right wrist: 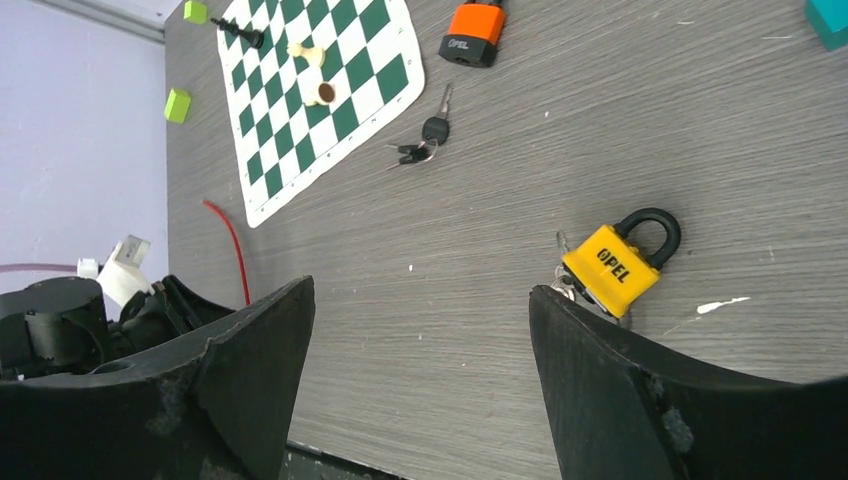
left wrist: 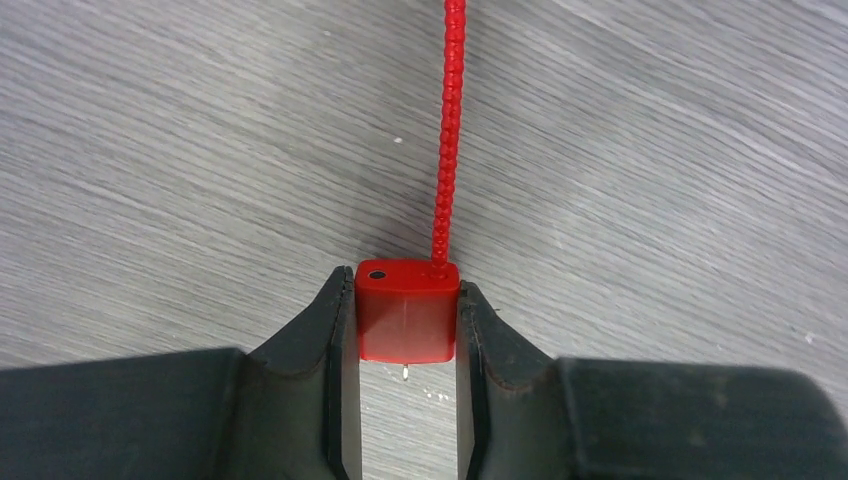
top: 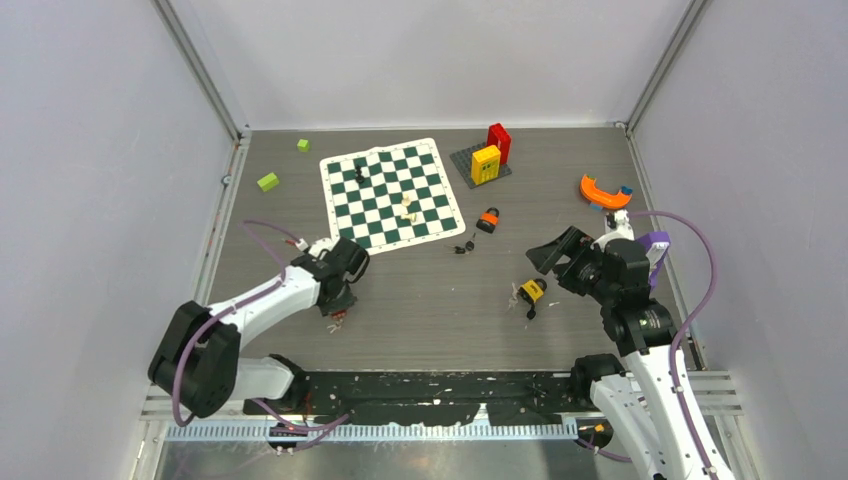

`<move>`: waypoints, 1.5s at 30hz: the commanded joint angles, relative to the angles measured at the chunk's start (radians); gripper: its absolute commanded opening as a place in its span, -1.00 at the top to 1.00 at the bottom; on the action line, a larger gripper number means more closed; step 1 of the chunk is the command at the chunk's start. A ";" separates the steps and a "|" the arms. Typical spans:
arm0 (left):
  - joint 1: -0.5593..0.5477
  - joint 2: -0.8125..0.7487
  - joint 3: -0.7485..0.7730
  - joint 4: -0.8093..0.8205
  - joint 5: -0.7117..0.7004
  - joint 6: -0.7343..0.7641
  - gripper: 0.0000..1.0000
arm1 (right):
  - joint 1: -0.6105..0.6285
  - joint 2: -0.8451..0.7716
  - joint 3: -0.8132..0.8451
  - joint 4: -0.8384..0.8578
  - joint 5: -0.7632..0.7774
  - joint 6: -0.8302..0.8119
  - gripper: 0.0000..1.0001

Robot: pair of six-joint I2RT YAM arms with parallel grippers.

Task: Lock with the key
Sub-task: Pick up the lock from the center of the board, then lock the lock.

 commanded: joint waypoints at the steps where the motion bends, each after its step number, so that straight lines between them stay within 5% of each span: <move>1: -0.057 -0.088 0.051 0.029 -0.067 0.056 1.00 | -0.002 0.008 0.000 0.064 -0.083 -0.049 -0.70; 19: -0.232 -0.466 0.056 0.113 -0.204 0.172 1.00 | 0.013 0.027 -0.059 0.319 -0.265 0.024 -0.80; 26: -0.247 -0.556 0.029 0.357 0.042 0.434 1.00 | 0.095 0.098 -0.019 0.393 -0.254 0.039 -0.80; 36: -0.333 -0.423 0.146 0.497 0.421 0.718 1.00 | 0.389 0.317 0.213 0.372 -0.092 -0.091 -0.75; 45: -0.447 -0.369 0.213 0.569 0.428 0.801 1.00 | 0.397 0.387 0.333 0.369 -0.076 -0.079 -0.70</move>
